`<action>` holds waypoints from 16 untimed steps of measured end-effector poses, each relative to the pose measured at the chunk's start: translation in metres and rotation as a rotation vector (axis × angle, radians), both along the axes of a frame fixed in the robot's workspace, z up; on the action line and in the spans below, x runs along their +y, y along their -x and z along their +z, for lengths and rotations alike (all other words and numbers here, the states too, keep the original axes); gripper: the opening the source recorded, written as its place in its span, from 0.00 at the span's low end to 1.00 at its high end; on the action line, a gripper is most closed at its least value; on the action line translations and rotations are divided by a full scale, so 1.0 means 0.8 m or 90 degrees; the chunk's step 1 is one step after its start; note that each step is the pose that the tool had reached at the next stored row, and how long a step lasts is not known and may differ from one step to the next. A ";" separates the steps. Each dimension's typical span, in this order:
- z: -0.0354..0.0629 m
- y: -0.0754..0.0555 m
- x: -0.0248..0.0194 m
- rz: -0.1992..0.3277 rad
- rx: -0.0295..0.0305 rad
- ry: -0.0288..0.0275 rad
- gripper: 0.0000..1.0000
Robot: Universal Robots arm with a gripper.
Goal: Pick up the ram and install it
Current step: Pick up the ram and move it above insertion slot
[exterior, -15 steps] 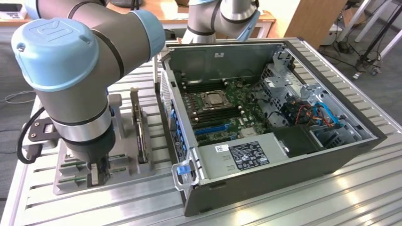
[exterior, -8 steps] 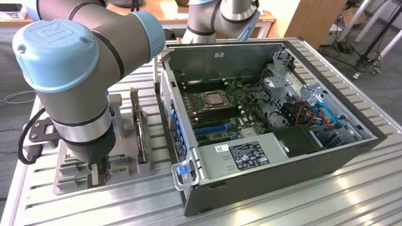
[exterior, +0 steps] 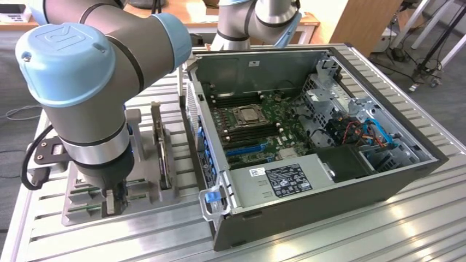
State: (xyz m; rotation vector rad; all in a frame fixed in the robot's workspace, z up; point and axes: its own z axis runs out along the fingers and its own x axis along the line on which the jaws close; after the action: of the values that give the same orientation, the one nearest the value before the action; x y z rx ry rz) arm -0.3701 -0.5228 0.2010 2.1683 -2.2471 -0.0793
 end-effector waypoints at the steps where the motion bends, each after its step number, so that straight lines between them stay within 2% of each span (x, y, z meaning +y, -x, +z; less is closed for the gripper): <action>1: -0.001 0.000 0.0001 0.000 -0.0001 -0.0001 0.30; 16: -0.003 0.000 0.0035 0.000 -0.0001 -0.0001 0.30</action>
State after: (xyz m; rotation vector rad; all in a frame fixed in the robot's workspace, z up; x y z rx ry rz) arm -0.3703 -0.5201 0.1989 2.1684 -2.2472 -0.0793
